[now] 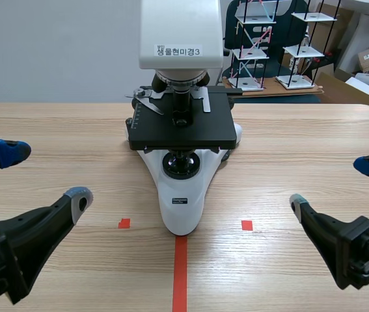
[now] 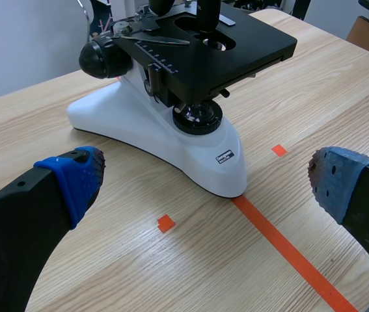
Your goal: Point at the stage clip
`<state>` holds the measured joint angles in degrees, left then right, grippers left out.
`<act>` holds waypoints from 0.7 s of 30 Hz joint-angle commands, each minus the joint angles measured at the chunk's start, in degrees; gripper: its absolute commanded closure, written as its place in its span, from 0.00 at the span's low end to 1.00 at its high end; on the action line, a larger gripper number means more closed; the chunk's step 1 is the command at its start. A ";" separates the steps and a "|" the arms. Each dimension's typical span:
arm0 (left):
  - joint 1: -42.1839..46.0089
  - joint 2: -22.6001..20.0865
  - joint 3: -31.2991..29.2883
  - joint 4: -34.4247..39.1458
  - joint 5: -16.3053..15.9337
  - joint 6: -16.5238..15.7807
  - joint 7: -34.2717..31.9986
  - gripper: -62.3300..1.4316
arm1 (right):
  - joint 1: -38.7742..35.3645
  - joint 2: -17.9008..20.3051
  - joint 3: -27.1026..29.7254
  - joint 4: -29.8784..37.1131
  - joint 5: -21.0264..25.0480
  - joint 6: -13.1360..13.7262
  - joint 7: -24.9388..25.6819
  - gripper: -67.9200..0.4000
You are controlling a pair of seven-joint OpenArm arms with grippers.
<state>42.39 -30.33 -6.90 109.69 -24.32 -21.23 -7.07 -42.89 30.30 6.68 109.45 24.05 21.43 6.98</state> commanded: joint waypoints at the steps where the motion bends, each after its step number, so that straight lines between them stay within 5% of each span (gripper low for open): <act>1: 0.44 -0.02 -0.02 0.63 -0.50 -0.15 -0.81 0.00 | 0.07 0.31 0.37 0.70 0.61 -0.02 0.85 0.00; 21: 0.42 -0.02 -0.02 0.63 -0.07 -0.13 -0.83 0.00 | 0.22 0.31 0.37 0.70 0.61 -0.02 0.85 0.00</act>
<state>42.39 -30.33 -6.90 109.69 -24.03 -21.23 -7.07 -42.89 30.30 6.68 109.45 24.05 21.43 6.98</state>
